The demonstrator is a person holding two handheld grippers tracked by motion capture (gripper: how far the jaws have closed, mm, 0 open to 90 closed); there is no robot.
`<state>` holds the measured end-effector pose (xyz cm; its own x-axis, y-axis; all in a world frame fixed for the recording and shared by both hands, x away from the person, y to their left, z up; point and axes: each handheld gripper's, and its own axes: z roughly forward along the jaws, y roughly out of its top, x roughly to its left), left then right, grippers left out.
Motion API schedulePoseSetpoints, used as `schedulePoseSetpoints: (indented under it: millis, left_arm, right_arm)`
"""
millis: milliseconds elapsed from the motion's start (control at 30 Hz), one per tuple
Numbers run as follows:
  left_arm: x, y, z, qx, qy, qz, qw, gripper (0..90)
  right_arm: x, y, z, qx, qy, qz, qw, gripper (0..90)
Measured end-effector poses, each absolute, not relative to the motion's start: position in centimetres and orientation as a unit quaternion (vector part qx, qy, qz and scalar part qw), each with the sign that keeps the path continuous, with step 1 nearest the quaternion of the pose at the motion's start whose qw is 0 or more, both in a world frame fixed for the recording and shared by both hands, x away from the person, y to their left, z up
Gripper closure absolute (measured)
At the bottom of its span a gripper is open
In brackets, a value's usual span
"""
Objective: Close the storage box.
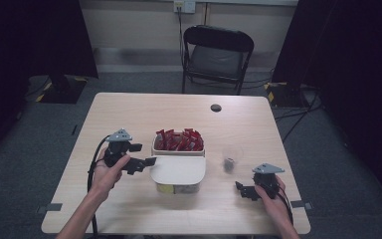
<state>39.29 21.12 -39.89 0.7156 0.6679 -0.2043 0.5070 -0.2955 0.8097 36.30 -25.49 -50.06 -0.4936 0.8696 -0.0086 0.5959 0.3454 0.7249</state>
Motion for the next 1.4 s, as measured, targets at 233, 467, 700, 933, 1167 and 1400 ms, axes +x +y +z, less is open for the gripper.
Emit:
schedulePoseSetpoints:
  millis: [233,467,700,933,1167,1400]
  left_arm:
    - [39.2,23.4,-40.5,0.791,0.407,0.105,0.445,16.1]
    - [39.1,25.5,-42.2,0.791,0.430,0.115,0.420,16.4]
    - [38.6,27.2,-43.4,0.790,0.448,0.124,0.401,16.4]
    - [38.2,28.0,-45.5,0.796,0.462,0.139,0.366,16.4]
    - [37.7,28.7,-48.0,0.808,0.470,0.135,0.329,16.4]
    - [37.6,28.9,-49.4,0.799,0.473,0.166,0.331,15.9]
  right_arm:
    - [36.3,-25.5,-50.1,0.461,0.795,0.339,0.202,8.4]
    - [36.3,-25.5,-50.1,0.461,0.795,0.339,0.202,8.4]
    - [36.3,-25.5,-50.1,0.461,0.795,0.339,0.202,8.4]
    - [36.3,-25.5,-50.1,0.461,0.795,0.339,0.203,8.3]
    - [36.3,-25.5,-50.1,0.462,0.794,0.338,0.204,8.1]
    - [36.3,-25.5,-50.1,0.462,0.794,0.338,0.204,8.0]
